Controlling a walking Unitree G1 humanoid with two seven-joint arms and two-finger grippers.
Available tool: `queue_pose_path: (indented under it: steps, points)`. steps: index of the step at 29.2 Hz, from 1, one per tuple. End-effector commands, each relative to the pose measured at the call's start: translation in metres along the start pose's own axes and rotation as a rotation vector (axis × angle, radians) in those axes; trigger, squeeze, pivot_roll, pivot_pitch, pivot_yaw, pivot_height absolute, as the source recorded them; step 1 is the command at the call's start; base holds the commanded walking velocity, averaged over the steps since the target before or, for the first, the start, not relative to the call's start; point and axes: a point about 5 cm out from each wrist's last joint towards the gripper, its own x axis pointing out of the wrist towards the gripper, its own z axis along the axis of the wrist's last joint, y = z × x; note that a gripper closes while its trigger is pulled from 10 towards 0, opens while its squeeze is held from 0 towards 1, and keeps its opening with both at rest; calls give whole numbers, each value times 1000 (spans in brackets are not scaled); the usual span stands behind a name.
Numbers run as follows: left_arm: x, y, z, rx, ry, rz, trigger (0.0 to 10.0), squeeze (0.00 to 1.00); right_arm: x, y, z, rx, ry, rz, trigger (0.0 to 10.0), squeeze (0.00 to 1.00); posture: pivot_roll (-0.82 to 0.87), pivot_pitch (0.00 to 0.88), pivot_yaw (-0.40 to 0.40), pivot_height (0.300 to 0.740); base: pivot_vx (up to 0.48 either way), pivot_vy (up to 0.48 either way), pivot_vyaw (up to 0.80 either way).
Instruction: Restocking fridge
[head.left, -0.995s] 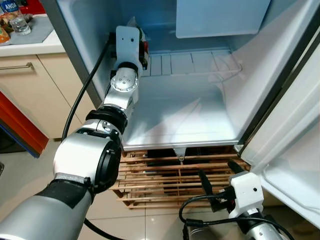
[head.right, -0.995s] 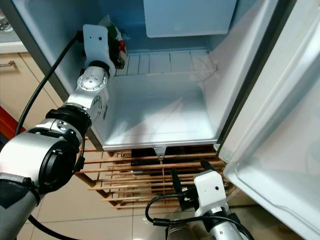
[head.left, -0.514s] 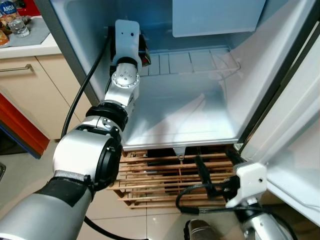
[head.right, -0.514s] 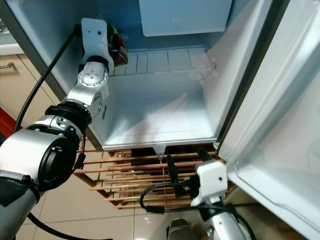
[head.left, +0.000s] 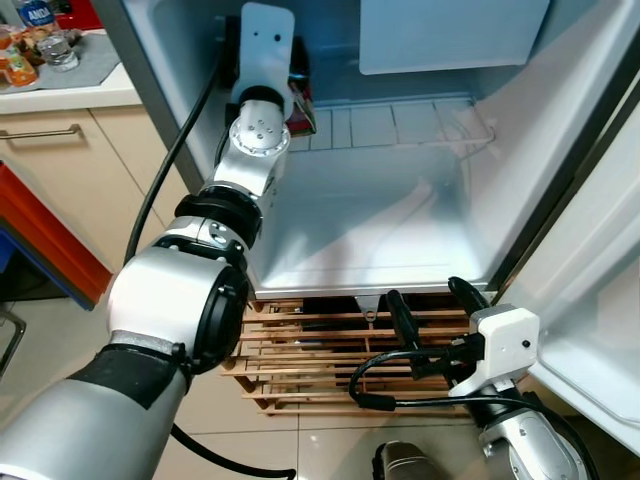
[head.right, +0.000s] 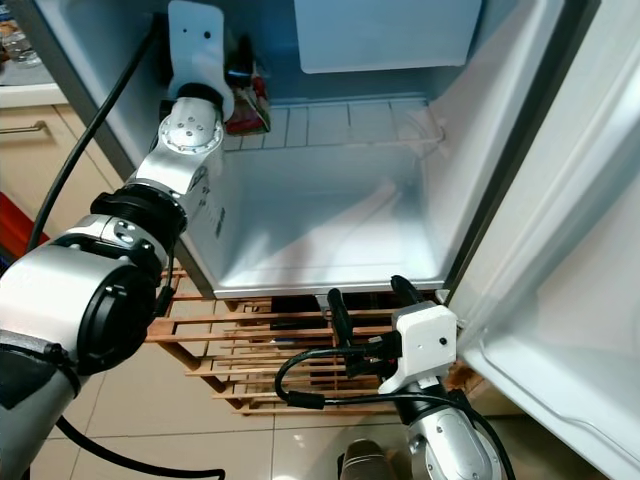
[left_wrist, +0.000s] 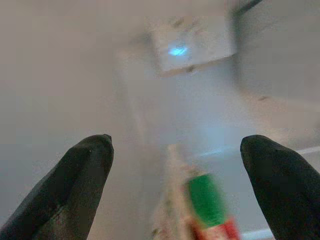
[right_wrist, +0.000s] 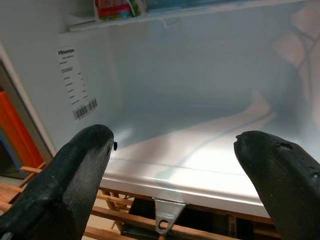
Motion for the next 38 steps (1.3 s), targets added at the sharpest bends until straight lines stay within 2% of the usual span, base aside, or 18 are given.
queue_pose_path:
  steps: [1, 6, 9, 14, 16, 17, 19, 21, 22, 26, 27, 28, 29, 30, 31, 32, 33, 38]
  points:
    - [-1, 0, 4, 19, -46, -30, 10000, 1000, 3, 3, -3, 20, 7, 11, 10000, 0, -360, 37, 130, 740, 0, 0, 0]
    - [-8, 0, 2, 36, -108, -88, 10000, 1000, 11, 0, -5, 23, -5, 10, 10000, 0, -330, 8, 127, 740, 0, 0, 0]
    - [-13, 3, 2, 36, -134, -117, 10000, 1000, 18, -4, 3, 43, -69, -19, 10000, 0, -309, 0, 129, 740, 0, 0, 0]
    - [-21, 1, 1, 34, -154, -161, 10000, 1000, 29, -7, 9, 39, -114, -28, 10000, 0, -288, 0, 131, 740, 0, 0, 0]
    - [-35, -3, 0, -23, -189, -209, 10000, 1000, 40, -6, 13, 30, -143, -13, 10000, 0, -274, 0, 132, 740, 0, 0, 0]
    - [-35, -3, 0, -23, -189, -209, 10000, 1000, 40, -6, 13, 30, -143, -13, 10000, 0, -274, 0, 132, 740, 0, 0, 0]
    - [-46, -2, -1, -48, -200, -241, 10000, 1000, 46, -6, 13, 24, -156, -1, 10000, 0, -263, 0, 130, 740, 0, 0, 0]
    - [-50, -1, -2, -52, -199, -255, 10000, 1000, 48, -7, 13, 22, -159, 1, 10000, 0, -258, 0, 129, 740, 0, 0, 0]
    - [-57, -1, -2, -93, -203, -290, 10000, 1000, 52, -8, 12, 19, -162, 2, 10000, 0, -250, 0, 125, 740, 0, 0, 0]
    - [-81, -13, -15, -166, -146, -444, 10000, 1000, 56, -12, 9, 13, -162, 2, 10000, 0, -230, 0, 113, 740, 0, 0, 0]
    - [-81, -13, -15, -166, -146, -444, 10000, 1000, 56, -12, 9, 13, -162, 2, 10000, 0, -230, 0, 113, 740, 0, 0, 0]
    - [-91, -17, -19, -175, -129, -501, 10000, 800, 57, -13, 9, 7, -163, 1, 10000, 0, -226, 0, 112, 740, 0, 0, 0]
    - [-102, -19, -27, -194, -91, -531, 10000, 0, 58, -15, 7, -4, -162, -7, 10000, 0, -223, 0, 104, 740, 0, 0, 0]
    - [-102, -19, -27, -194, -91, -531, 10000, 0, 58, -15, 7, -4, -162, -7, 10000, 0, -223, 0, 104, 740, 0, 0, 0]
    - [-122, -15, -43, -202, -8, -536, 10000, 0, 56, -25, 2, -21, -152, -65, 10000, 0, -217, 0, 97, 740, 0, 0, 0]
    - [-128, -12, -49, -202, 22, -526, 10000, 0, 55, -29, -1, -23, -146, -93, 10000, 0, -216, 0, 97, 740, 0, 0, 0]
    - [-128, -12, -49, -202, 22, -526, 10000, 0, 55, -29, -1, -23, -146, -93, 10000, 0, -216, 0, 97, 740, 0, 0, 0]
    - [-146, -4, -70, -224, 124, -496, 10000, 0, 47, -38, -7, -47, -133, -157, 10000, 0, -215, 0, 89, 740, 0, 0, 0]
